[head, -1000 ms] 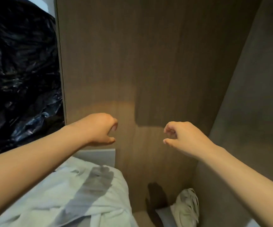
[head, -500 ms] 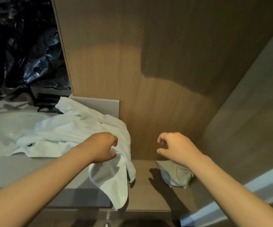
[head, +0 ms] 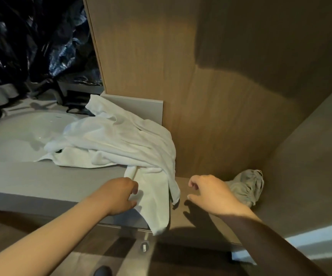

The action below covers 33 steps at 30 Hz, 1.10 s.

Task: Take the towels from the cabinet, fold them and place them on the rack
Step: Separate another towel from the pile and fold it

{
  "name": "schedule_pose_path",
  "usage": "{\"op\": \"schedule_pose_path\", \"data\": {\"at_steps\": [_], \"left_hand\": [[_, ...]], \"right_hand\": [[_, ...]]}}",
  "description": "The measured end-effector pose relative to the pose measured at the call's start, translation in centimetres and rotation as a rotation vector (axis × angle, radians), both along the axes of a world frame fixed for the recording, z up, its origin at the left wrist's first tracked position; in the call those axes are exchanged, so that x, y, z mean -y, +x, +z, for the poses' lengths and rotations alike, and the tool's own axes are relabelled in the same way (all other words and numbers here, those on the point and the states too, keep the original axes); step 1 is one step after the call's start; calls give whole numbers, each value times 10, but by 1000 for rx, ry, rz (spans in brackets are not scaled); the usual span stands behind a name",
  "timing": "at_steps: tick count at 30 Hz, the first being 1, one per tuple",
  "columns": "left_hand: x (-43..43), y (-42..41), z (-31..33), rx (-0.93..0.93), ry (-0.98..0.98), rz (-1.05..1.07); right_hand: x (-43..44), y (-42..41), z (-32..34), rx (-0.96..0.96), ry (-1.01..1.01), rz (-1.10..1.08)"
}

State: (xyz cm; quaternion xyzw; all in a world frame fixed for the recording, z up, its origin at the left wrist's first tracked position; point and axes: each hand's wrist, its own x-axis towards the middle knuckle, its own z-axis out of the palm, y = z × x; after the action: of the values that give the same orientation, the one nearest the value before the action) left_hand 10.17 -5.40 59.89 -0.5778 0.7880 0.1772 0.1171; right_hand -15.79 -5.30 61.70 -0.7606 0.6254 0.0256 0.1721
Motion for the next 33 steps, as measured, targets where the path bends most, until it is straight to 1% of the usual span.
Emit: {"op": "schedule_pose_path", "data": {"at_steps": [2, 5, 8, 10, 12, 18, 21, 26, 31, 33], "left_hand": [[3, 13, -4, -13, 10, 18], [13, 35, -7, -41, 7, 28], [25, 62, -8, -73, -49, 23], [33, 85, -10, -113, -76, 18], [44, 108, -11, -164, -60, 28], [79, 165, -14, -220, -64, -28], [93, 172, -18, -256, -79, -57], [112, 168, -18, -368, -161, -26], [132, 156, -10, -374, -182, 17], [138, 154, -7, -353, -176, 33]], "right_hand": [[6, 13, -6, -25, 36, -12], [20, 38, -13, -14, 108, -53], [34, 69, -17, -27, 150, -36], [42, 89, -20, -9, 119, -30], [49, 108, -20, 41, 91, -48], [63, 153, -16, 98, 83, -108], [71, 166, -16, 144, 39, -161], [91, 172, -17, 175, -35, -191], [137, 176, -23, 172, -80, -140], [153, 177, -28, 136, -73, -124]]}}
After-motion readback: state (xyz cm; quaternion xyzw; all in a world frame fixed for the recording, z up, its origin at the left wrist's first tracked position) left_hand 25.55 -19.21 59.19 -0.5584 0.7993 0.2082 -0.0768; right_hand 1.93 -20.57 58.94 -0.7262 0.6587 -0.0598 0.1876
